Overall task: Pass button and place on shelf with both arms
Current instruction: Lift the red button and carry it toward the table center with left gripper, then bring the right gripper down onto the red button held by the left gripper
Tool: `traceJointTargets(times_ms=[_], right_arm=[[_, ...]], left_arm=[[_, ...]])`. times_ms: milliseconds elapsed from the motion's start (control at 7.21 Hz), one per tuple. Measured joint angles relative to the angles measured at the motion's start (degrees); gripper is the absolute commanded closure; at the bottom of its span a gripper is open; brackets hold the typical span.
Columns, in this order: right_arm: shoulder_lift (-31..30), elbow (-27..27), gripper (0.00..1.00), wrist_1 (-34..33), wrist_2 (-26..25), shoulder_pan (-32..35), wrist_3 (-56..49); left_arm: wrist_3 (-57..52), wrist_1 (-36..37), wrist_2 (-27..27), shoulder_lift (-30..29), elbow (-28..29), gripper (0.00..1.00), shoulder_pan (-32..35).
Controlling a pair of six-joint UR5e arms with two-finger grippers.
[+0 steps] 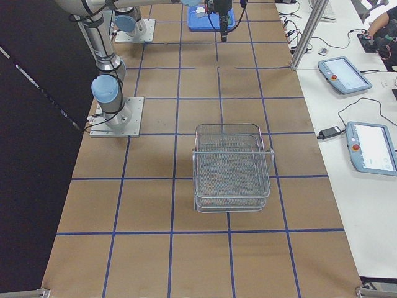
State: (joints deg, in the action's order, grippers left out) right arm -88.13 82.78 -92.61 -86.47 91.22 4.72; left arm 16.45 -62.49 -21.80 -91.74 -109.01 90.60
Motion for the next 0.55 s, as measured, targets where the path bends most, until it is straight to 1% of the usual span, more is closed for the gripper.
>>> traceJointTargets(times_ms=[139, 277, 416, 554], right_arm=[[0.11, 0.64, 0.0, 0.11, 4.92, 0.02, 1.24], [0.27, 1.22, 0.0, 0.35, 11.27, 0.02, 3.56], [0.58, 1.4, 0.0, 0.48, 16.81, 0.02, 7.53], [0.86, 1.37, 0.0, 0.32, 20.61, 0.03, 11.71]], left_arm=[[0.96, 0.9, 3.51, -0.22, -0.87, 1.0, -0.08], [0.96, 2.68, 6.92, -0.53, -2.59, 1.0, -0.41], [0.67, 5.37, 8.85, -1.2, -4.37, 1.0, -0.78], [0.18, 7.38, 10.35, -2.06, -5.45, 1.0, -1.15]])
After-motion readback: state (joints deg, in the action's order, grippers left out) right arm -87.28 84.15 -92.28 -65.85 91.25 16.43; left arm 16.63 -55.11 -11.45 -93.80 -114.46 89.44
